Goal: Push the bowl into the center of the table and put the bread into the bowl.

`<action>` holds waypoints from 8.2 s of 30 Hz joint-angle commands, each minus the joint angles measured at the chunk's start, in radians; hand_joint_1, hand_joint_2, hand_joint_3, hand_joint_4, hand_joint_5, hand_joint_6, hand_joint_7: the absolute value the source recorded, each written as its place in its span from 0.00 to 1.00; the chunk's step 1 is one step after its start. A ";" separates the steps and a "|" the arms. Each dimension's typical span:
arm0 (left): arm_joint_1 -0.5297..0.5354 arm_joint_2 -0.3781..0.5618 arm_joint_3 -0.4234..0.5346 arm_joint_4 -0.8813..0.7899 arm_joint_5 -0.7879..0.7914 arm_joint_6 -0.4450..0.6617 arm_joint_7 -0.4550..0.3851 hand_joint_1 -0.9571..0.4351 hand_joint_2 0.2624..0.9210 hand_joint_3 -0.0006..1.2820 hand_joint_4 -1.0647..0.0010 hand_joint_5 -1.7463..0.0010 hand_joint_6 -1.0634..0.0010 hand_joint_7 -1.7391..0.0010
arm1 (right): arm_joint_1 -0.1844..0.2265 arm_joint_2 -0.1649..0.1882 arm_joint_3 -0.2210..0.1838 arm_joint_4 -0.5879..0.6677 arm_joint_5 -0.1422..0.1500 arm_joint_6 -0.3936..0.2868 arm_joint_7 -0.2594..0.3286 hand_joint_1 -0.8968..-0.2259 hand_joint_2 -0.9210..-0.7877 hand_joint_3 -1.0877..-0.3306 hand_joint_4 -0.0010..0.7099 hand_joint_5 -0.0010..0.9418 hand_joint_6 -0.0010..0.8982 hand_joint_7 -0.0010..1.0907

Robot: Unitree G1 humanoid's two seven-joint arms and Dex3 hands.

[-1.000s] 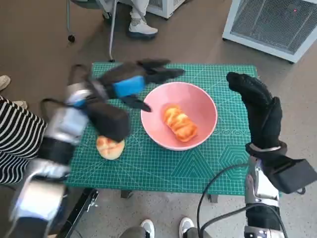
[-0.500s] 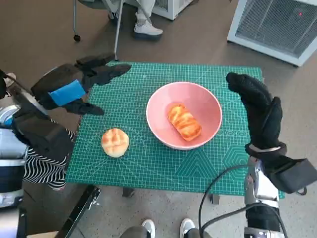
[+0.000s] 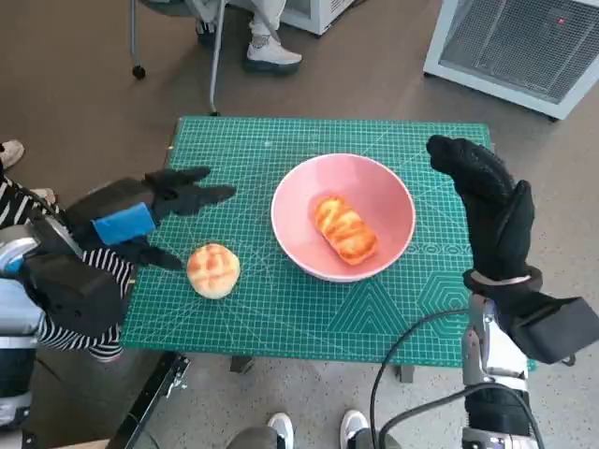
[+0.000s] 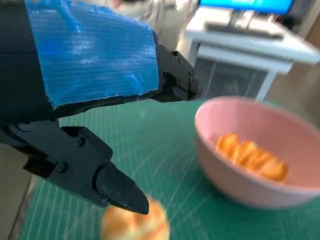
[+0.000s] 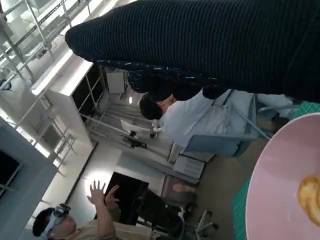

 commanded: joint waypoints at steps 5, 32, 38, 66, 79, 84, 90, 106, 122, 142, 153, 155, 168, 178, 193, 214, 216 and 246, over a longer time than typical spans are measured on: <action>0.032 -0.019 -0.054 0.005 0.067 0.014 0.008 0.58 0.69 0.00 0.81 1.00 0.67 0.98 | 0.039 -0.009 -0.004 -0.005 0.012 0.016 0.014 0.12 0.00 0.47 0.29 0.00 0.06 0.53; -0.048 -0.141 -0.222 0.325 0.253 0.017 0.113 0.67 0.73 0.01 0.65 0.98 0.55 0.98 | 0.044 -0.011 -0.013 -0.007 0.012 0.023 0.019 0.13 0.00 0.47 0.28 0.00 0.06 0.54; -0.070 -0.152 -0.249 0.383 0.294 0.031 0.157 0.69 0.81 0.03 0.50 0.98 0.42 0.96 | 0.045 -0.011 -0.012 -0.009 0.012 0.025 0.019 0.13 0.00 0.47 0.28 0.00 0.06 0.54; -0.069 -0.086 -0.159 0.165 0.215 0.036 0.177 0.69 1.00 0.03 0.28 0.36 0.42 0.35 | 0.039 -0.013 -0.017 -0.003 0.021 0.038 0.025 0.13 0.00 0.47 0.28 0.00 0.05 0.55; -0.163 -0.119 -0.061 -0.013 0.103 0.060 0.168 0.69 1.00 0.08 0.36 0.29 0.46 0.33 | 0.031 -0.017 -0.018 0.009 0.035 0.038 0.032 0.13 0.00 0.48 0.28 0.00 0.05 0.55; -0.234 -0.177 -0.060 -0.055 0.089 0.084 0.184 0.69 1.00 0.09 0.37 0.28 0.47 0.33 | 0.031 -0.016 -0.018 0.013 0.039 0.035 0.035 0.13 0.00 0.48 0.28 0.00 0.05 0.56; -0.320 -0.267 -0.091 -0.056 0.108 0.105 0.208 0.69 1.00 0.12 0.41 0.25 0.51 0.31 | 0.031 -0.014 -0.018 0.014 0.039 0.033 0.036 0.13 0.00 0.48 0.28 0.00 0.05 0.56; -0.528 -0.456 -0.265 0.220 0.230 0.149 0.189 0.69 1.00 0.08 0.37 0.30 0.48 0.31 | 0.060 -0.016 -0.026 -0.023 0.036 0.032 0.026 0.12 0.00 0.49 0.28 0.00 0.06 0.56; -0.561 -0.514 -0.391 0.276 0.333 0.462 0.002 0.72 0.76 0.05 0.76 0.98 0.69 0.94 | 0.084 -0.013 -0.037 -0.052 0.001 0.023 -0.016 0.13 0.00 0.49 0.29 0.01 0.06 0.55; -0.509 -0.469 -0.364 0.262 0.294 0.329 0.030 0.60 0.67 0.01 0.91 1.00 0.78 1.00 | 0.069 -0.010 -0.034 -0.037 -0.004 0.027 -0.028 0.13 0.00 0.49 0.30 0.01 0.06 0.55; -0.478 -0.412 -0.242 0.132 0.145 0.396 -0.070 0.59 0.67 0.01 0.96 1.00 0.81 1.00 | 0.052 -0.022 -0.037 -0.062 0.006 0.053 -0.025 0.13 0.00 0.49 0.30 0.01 0.07 0.54; -0.461 -0.410 -0.200 0.110 0.089 0.400 -0.078 0.57 0.67 0.01 0.97 1.00 0.82 1.00 | 0.048 -0.025 -0.038 -0.073 0.004 0.059 -0.027 0.13 0.00 0.49 0.30 0.01 0.07 0.54; -0.295 -0.570 0.083 0.137 -0.314 0.107 0.059 0.39 0.94 0.04 0.86 0.99 0.75 0.98 | 0.011 -0.054 -0.047 -0.181 -0.031 0.129 -0.084 0.14 0.00 0.46 0.30 0.01 0.07 0.53; -0.226 -0.685 0.111 0.084 -0.422 0.073 0.115 0.28 1.00 0.20 0.83 0.99 0.74 0.97 | -0.038 -0.054 -0.050 -0.242 -0.065 0.178 -0.146 0.15 0.00 0.46 0.30 0.00 0.08 0.53; -0.185 -0.762 0.117 0.005 -0.440 0.081 0.215 0.21 1.00 0.29 0.85 0.99 0.97 0.75 | -0.090 -0.058 -0.029 -0.252 -0.095 0.212 -0.169 0.11 0.00 0.44 0.31 0.00 0.09 0.52; -0.169 -0.774 0.119 -0.004 -0.480 0.087 0.210 0.24 1.00 0.30 0.87 0.99 1.00 0.70 | -0.091 -0.069 -0.016 -0.252 -0.074 0.244 -0.144 0.09 0.00 0.46 0.29 0.00 0.10 0.53; -0.167 -0.773 0.118 -0.006 -0.482 0.090 0.210 0.24 1.00 0.30 0.87 0.99 1.00 0.70 | -0.093 -0.069 -0.015 -0.248 -0.075 0.244 -0.144 0.09 0.00 0.46 0.29 0.00 0.10 0.53; -0.147 -0.766 0.123 -0.022 -0.484 0.116 0.214 0.21 0.99 0.25 0.88 0.99 1.00 0.72 | -0.092 -0.075 -0.010 -0.213 -0.086 0.236 -0.147 0.10 0.00 0.46 0.29 0.00 0.08 0.53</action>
